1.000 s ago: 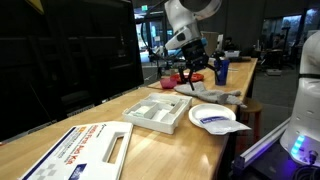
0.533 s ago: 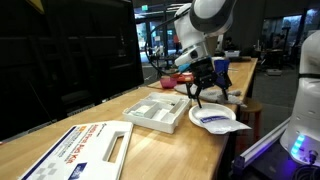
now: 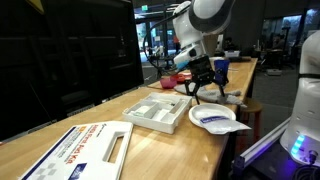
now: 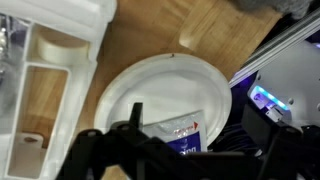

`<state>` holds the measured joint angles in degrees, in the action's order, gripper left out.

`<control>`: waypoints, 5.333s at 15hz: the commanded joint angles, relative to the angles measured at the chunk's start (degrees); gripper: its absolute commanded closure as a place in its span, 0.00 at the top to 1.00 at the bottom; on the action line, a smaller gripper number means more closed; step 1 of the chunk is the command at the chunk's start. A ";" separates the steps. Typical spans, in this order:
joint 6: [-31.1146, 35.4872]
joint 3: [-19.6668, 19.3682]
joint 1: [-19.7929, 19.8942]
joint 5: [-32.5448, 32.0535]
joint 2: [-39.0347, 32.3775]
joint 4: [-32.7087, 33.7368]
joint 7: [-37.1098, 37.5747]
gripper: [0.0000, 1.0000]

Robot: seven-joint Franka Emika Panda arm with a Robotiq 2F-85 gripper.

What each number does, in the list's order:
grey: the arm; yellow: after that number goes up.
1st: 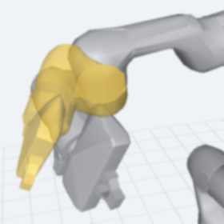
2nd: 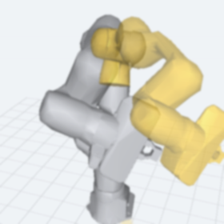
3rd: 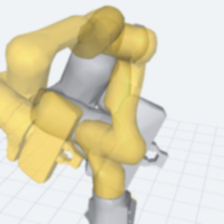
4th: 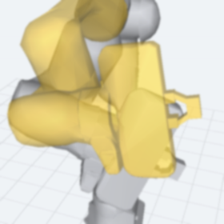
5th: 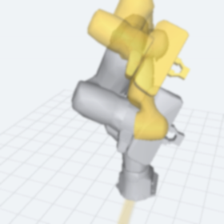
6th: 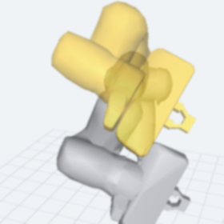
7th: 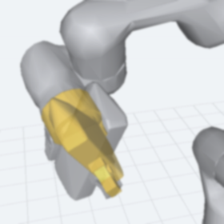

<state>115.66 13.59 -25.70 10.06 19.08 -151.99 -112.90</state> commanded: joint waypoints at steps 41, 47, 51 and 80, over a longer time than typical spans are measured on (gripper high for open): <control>-12.74 10.44 -0.50 16.15 -16.58 15.57 -20.78 1.00; -12.61 11.63 -1.09 19.00 -15.14 14.45 -19.54 1.00; -11.08 12.07 -1.23 19.01 -14.95 12.23 -19.64 1.00; -10.49 10.80 -0.94 15.06 -9.38 8.90 -17.30 0.00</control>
<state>106.68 24.68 -26.60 27.86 5.66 -143.22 -132.00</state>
